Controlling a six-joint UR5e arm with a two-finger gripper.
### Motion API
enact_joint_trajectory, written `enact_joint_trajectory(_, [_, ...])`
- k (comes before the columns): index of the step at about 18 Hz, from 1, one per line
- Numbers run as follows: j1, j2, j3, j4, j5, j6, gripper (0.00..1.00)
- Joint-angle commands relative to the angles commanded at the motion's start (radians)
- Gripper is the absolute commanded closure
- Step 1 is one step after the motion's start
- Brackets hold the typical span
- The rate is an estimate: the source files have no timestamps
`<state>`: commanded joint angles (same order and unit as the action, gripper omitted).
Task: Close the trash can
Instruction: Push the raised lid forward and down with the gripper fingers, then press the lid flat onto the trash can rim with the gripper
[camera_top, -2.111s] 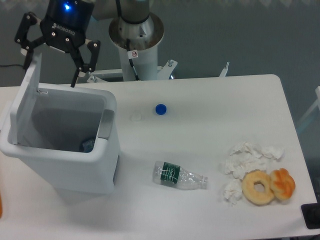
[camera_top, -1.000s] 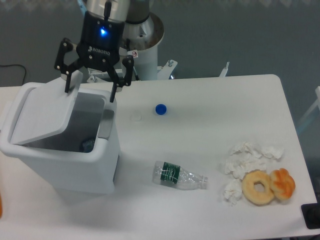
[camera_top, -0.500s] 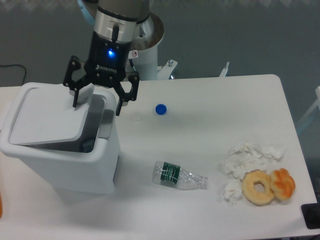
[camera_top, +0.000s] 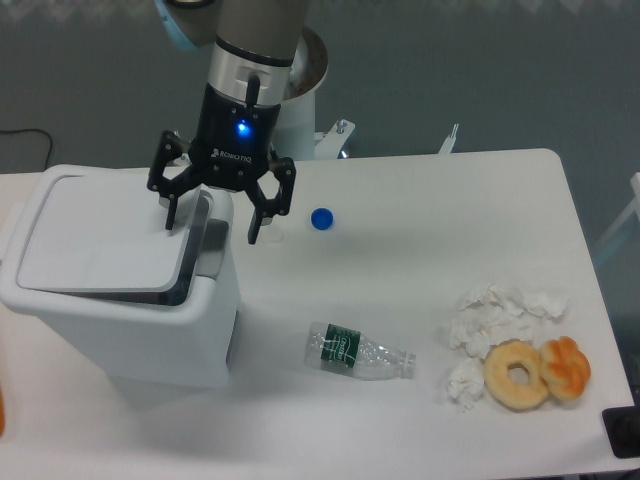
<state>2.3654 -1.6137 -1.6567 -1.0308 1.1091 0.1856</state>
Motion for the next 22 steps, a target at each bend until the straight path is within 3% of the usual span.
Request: enact_joint_trajectory(22, [-0.002, -0.028, -0.015, 0.0, 0.035, -0.002, 0.0])
